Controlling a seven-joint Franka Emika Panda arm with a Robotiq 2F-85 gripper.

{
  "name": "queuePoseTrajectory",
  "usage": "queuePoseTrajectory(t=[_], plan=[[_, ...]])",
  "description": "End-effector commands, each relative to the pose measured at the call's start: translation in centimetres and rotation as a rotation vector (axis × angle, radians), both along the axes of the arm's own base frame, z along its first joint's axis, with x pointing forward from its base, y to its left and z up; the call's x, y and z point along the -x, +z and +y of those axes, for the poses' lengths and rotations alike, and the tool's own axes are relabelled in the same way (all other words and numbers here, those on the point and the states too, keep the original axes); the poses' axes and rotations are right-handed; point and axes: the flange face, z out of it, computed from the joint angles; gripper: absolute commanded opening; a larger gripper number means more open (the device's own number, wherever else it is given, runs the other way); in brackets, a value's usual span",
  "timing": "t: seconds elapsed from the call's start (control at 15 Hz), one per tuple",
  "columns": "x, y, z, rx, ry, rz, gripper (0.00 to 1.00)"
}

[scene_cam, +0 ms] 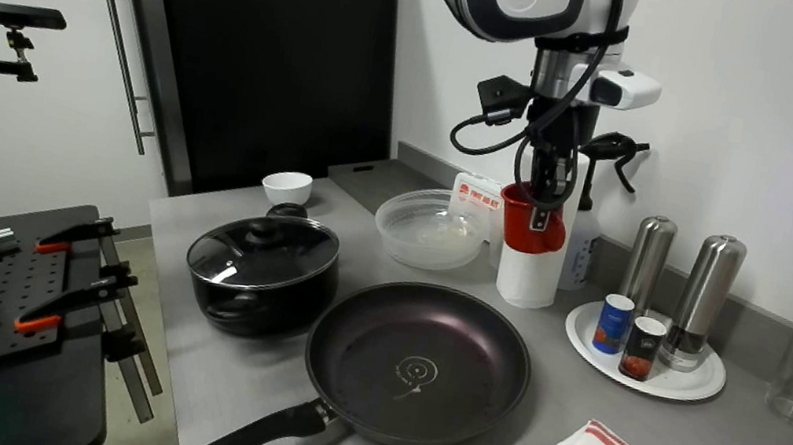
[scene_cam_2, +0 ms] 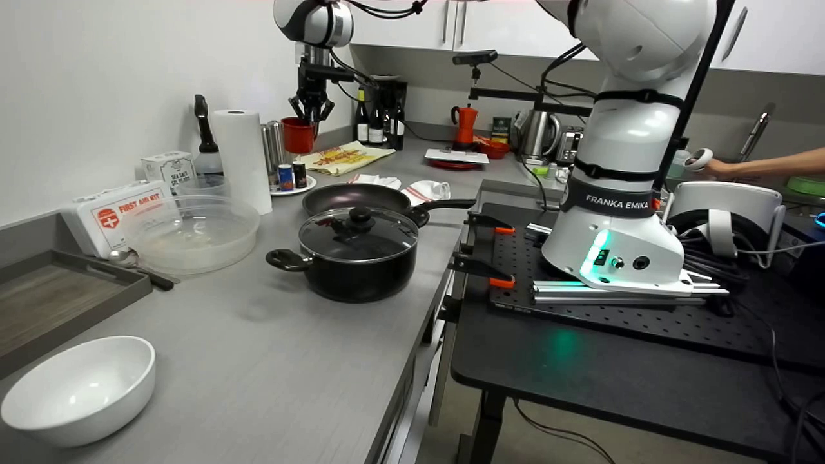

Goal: Move the red mug to the right

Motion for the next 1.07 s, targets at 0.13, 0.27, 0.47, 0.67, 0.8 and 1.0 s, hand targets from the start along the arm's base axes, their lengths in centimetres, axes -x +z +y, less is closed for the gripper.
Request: queuePoseTrajectory(t=[0.13, 0.27, 0.47, 0.67, 0.8, 1.0], plan=[[-1.8, -2.4, -0.1, 0.028, -0.051, -0.004, 0.02], [-2.2, -3.3, -0.1, 0.038, -0.07, -0.02, 0.02], [-2.8, -4.5, -0.1, 0.047, -0.095, -0.047, 0.02], [-3.3, -6.3, 0.6, 0.053, -0.1, -0.064, 0.02], [-3.5, -7.9, 1.1, 0.054, -0.093, -0.061, 0.02], [-3.5, -10.2, 1.8, 0.049, -0.083, -0.055, 0.02]])
